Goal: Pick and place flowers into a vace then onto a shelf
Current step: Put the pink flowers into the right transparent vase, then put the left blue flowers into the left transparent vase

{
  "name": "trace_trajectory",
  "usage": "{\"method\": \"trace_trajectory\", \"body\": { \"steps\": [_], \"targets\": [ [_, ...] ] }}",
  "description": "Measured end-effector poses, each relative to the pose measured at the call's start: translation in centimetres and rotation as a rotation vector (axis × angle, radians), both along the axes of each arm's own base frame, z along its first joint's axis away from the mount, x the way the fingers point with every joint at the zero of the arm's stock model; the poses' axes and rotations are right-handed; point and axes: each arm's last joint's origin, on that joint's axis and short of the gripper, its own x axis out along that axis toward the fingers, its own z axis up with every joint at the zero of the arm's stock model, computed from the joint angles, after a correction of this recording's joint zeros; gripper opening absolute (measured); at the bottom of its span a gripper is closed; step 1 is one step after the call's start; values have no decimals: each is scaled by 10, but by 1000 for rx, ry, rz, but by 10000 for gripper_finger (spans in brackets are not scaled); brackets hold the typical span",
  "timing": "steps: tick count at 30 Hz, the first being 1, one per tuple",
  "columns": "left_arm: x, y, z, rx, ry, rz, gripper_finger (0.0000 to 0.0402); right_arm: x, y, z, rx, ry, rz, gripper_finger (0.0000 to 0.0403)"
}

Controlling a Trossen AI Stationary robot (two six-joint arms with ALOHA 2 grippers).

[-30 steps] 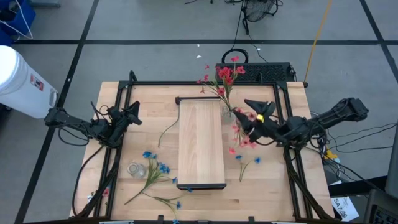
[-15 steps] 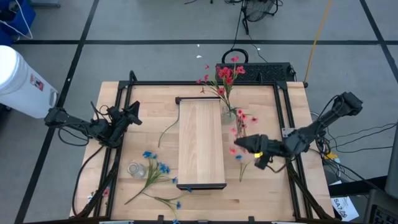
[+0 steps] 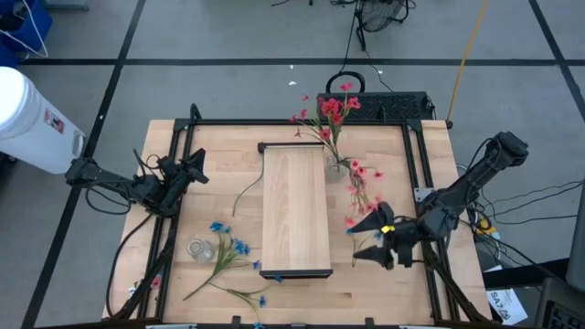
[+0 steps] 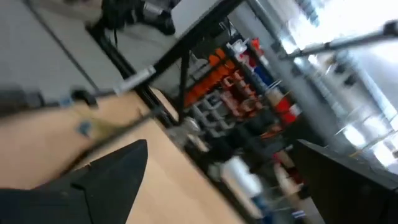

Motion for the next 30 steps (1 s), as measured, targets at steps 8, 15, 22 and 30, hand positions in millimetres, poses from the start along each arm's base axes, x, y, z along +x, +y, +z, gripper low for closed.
{"method": "trace_trajectory", "body": {
  "steps": [8, 15, 22, 30],
  "targets": [
    [0, 0, 0, 0, 0, 0, 51, 0, 4, 0, 361, 95, 86, 391],
    [0, 0, 0, 0, 0, 0, 51, 9, 12, 3, 626, 75, 155, 391],
    [0, 0, 0, 0, 0, 0, 51, 36, 21, -4, 763, -92, 154, 391],
    [0, 0, 0, 0, 1, 0, 51, 70, 11, -28, 925, -104, 72, 391]
  ]
}}
